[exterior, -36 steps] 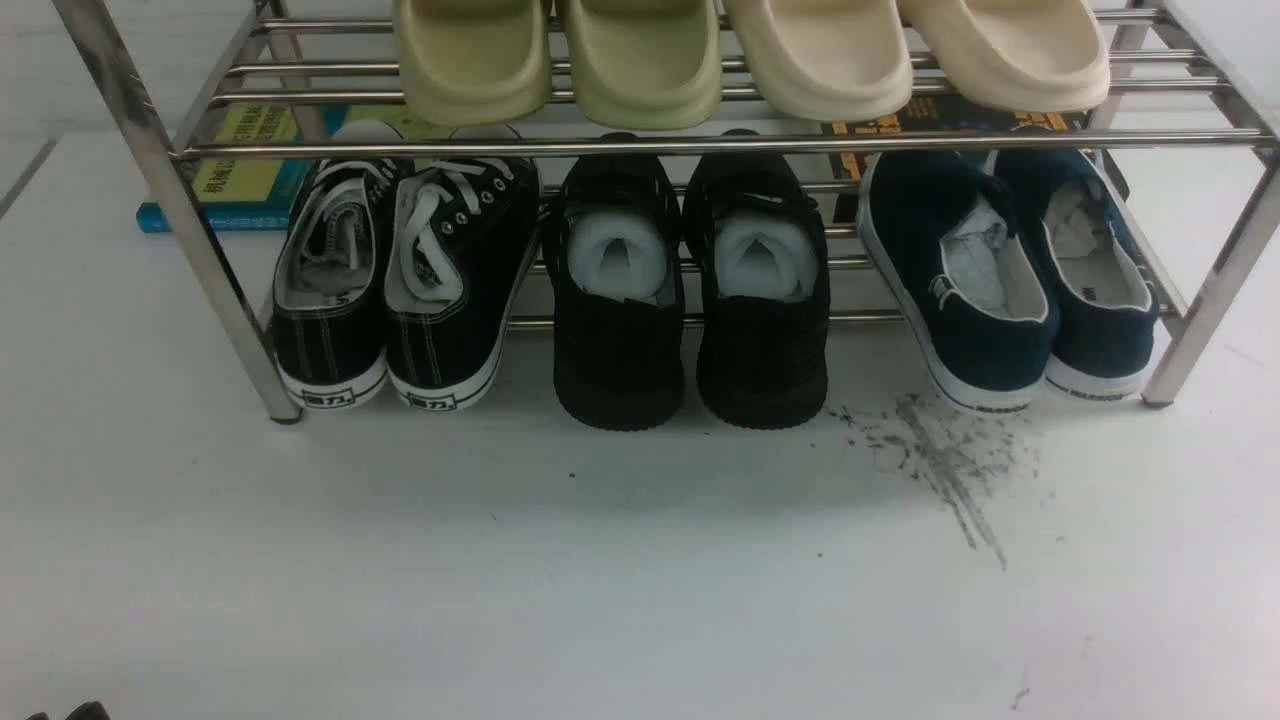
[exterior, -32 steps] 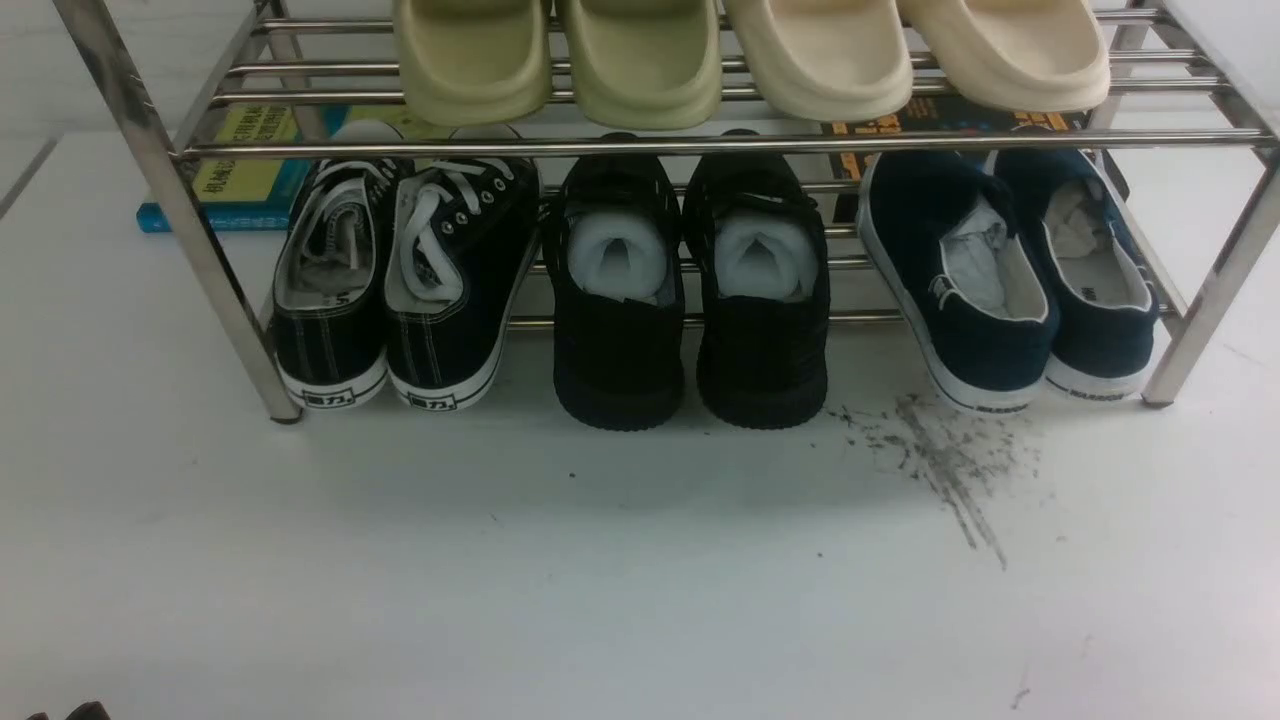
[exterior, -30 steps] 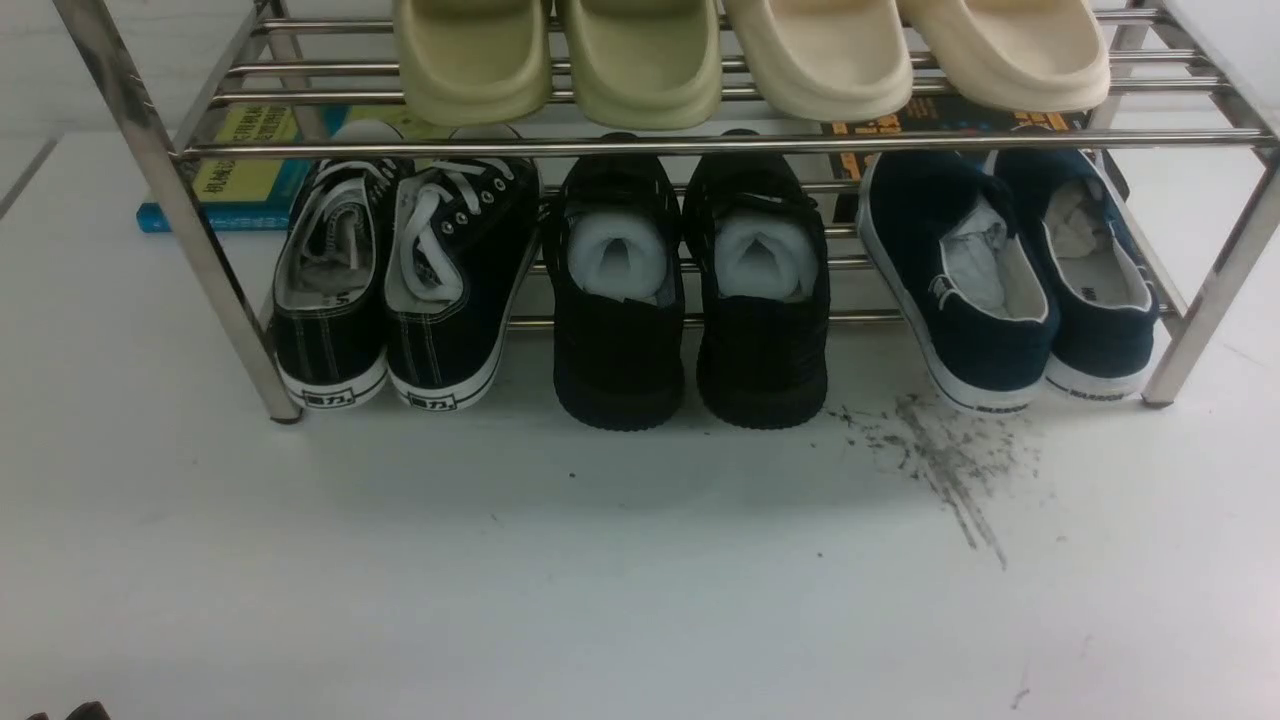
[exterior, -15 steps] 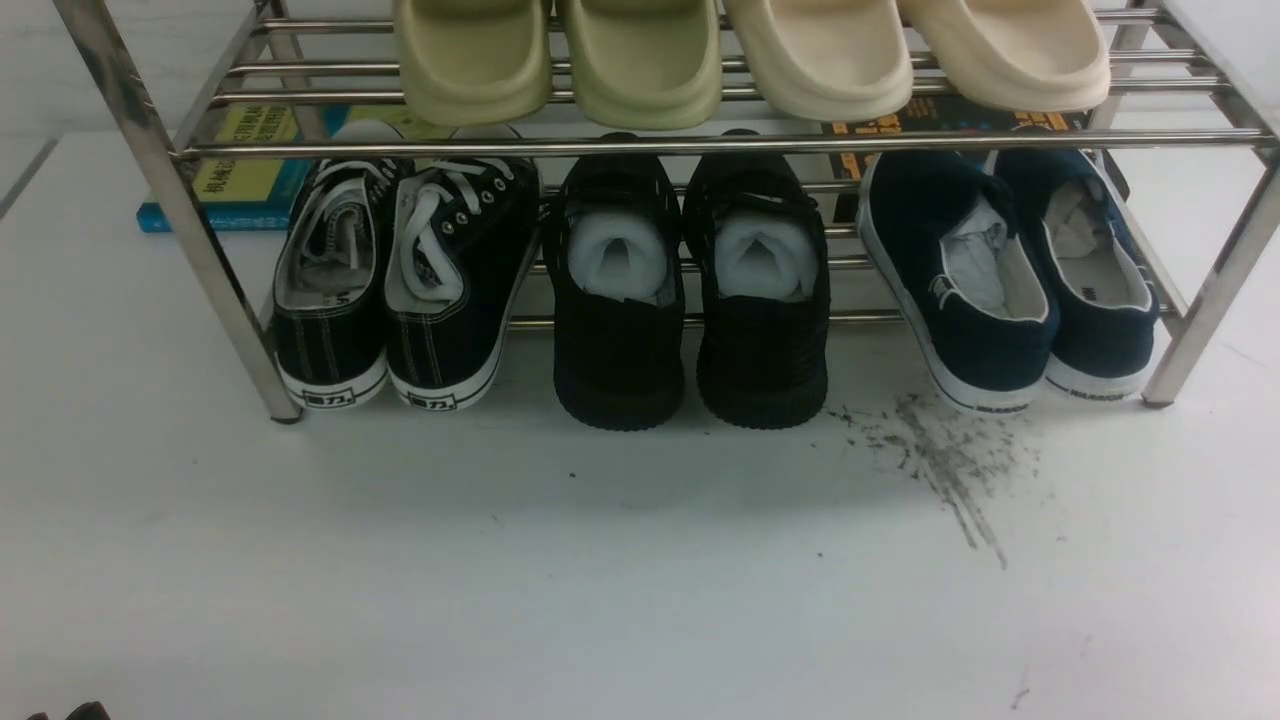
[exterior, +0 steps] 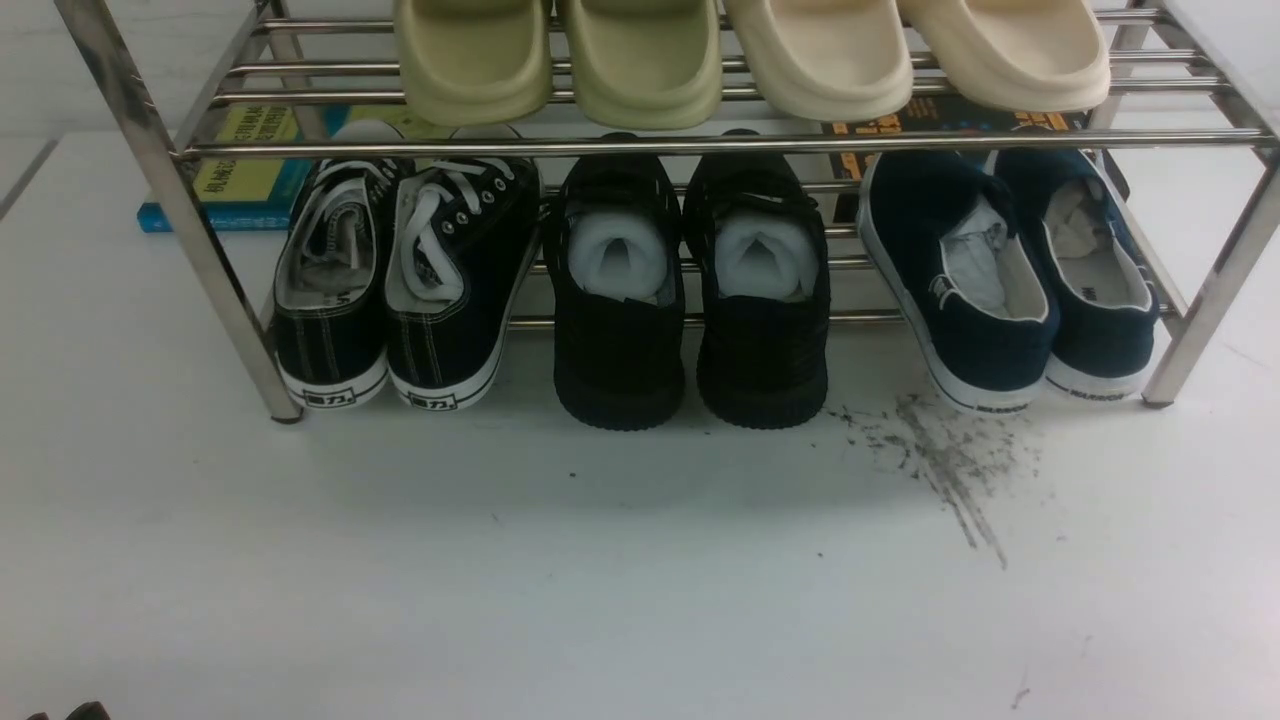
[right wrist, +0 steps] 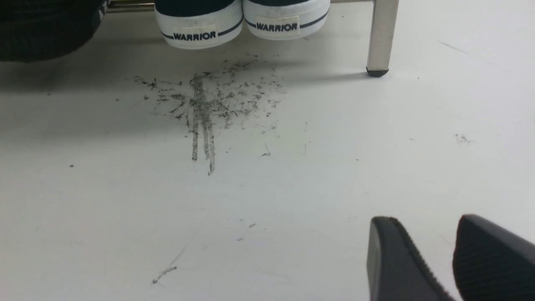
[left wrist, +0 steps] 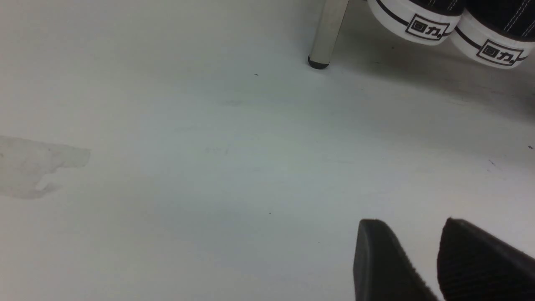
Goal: Take the shoes off the shelf with your hand on the white table.
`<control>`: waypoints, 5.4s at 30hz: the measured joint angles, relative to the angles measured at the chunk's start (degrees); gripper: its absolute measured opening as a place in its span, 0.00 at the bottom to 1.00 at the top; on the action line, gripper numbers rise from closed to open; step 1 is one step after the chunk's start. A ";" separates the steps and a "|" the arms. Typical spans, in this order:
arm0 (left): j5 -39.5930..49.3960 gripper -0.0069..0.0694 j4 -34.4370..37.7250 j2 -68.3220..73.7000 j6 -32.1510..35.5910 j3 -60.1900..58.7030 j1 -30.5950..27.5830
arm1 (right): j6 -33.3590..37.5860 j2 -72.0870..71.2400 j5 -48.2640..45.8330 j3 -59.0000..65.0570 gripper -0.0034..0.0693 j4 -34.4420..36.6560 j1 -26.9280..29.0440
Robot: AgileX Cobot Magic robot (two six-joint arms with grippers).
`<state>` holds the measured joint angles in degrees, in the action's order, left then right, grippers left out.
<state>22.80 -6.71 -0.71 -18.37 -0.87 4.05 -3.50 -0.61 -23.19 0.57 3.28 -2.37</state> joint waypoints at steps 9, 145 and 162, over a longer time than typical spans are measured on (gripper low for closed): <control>0.00 0.41 0.00 0.00 0.00 0.00 0.00 | -0.34 0.00 1.36 0.19 0.38 2.55 0.00; 0.00 0.41 0.00 0.00 0.00 0.00 0.00 | -5.49 110.10 -31.30 -90.33 0.09 -14.80 -22.65; 0.00 0.41 0.00 0.00 0.00 0.00 0.00 | -4.41 97.93 -48.23 -92.72 0.09 -4.53 -22.76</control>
<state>22.80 -6.71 -0.71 -18.37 -0.87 4.05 -7.90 97.31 -71.42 -92.15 -1.26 -25.12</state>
